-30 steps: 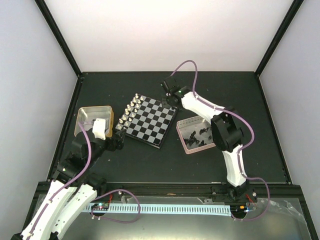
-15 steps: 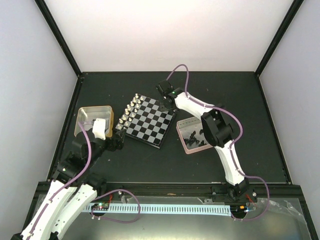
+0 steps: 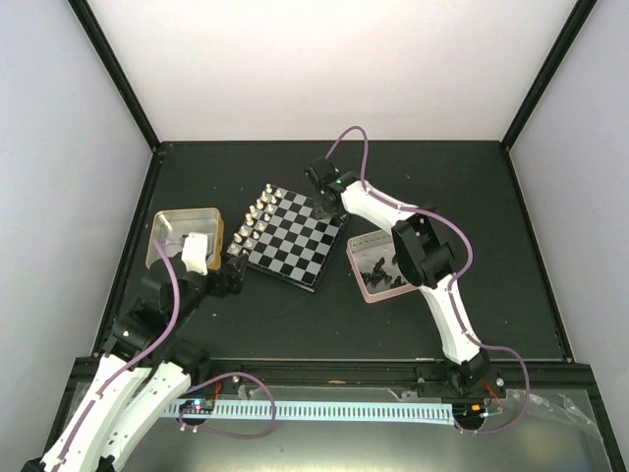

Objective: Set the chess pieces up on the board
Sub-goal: Place the chess piece on the chessboard, then pick up the chess piece from the storage box, then place the chess piece on the chessboard.

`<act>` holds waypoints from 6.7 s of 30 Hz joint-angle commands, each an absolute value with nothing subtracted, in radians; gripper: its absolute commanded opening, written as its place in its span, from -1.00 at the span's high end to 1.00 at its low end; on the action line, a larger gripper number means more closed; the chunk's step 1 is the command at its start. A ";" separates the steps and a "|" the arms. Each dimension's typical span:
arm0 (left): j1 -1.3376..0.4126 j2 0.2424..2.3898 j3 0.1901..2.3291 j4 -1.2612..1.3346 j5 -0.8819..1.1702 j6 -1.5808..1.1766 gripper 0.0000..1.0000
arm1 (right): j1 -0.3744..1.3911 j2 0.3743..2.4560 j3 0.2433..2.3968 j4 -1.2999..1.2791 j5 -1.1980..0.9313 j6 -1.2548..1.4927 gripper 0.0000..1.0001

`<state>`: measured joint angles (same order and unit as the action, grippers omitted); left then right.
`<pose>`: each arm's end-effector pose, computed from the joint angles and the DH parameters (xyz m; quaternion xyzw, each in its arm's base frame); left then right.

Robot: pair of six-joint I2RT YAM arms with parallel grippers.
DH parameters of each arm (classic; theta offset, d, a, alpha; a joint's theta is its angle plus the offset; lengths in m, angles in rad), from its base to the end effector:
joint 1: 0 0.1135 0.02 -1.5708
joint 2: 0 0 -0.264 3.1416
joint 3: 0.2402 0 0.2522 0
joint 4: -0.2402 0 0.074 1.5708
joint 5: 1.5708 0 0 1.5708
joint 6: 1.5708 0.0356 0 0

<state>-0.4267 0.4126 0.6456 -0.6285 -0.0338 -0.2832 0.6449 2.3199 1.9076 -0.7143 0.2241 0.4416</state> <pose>0.0950 -0.0418 0.2921 0.0503 0.8307 -0.1795 0.5247 0.4003 0.2912 0.1655 -0.0739 0.9668 0.0198 0.2438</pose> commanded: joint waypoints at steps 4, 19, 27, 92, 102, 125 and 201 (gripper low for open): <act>-0.430 0.417 0.645 -0.624 -0.028 -0.287 -0.98 | 0.649 2.373 1.946 -0.719 0.232 0.425 0.87; -0.430 0.426 0.645 -0.623 -0.022 -0.285 -0.98 | 0.649 2.339 1.964 -0.704 0.217 0.414 0.51; -0.430 0.425 0.647 -0.618 -0.007 -0.282 -0.98 | 0.648 2.205 1.925 -0.665 0.194 0.422 0.34; -0.429 0.467 0.596 -0.148 0.128 -0.373 -0.98 | 0.601 1.692 0.941 -0.492 0.297 0.566 0.91; -0.430 0.492 0.603 -0.117 0.075 -0.326 -0.98 | 0.602 1.711 0.986 -0.511 0.311 0.559 0.73; -0.430 0.525 0.623 -0.157 0.006 -0.308 -0.98 | 0.610 1.760 1.354 -0.580 0.158 0.438 0.97; -0.430 0.550 0.626 -0.187 -0.016 -0.301 -0.98 | 0.659 2.163 1.880 -0.738 0.063 0.261 0.57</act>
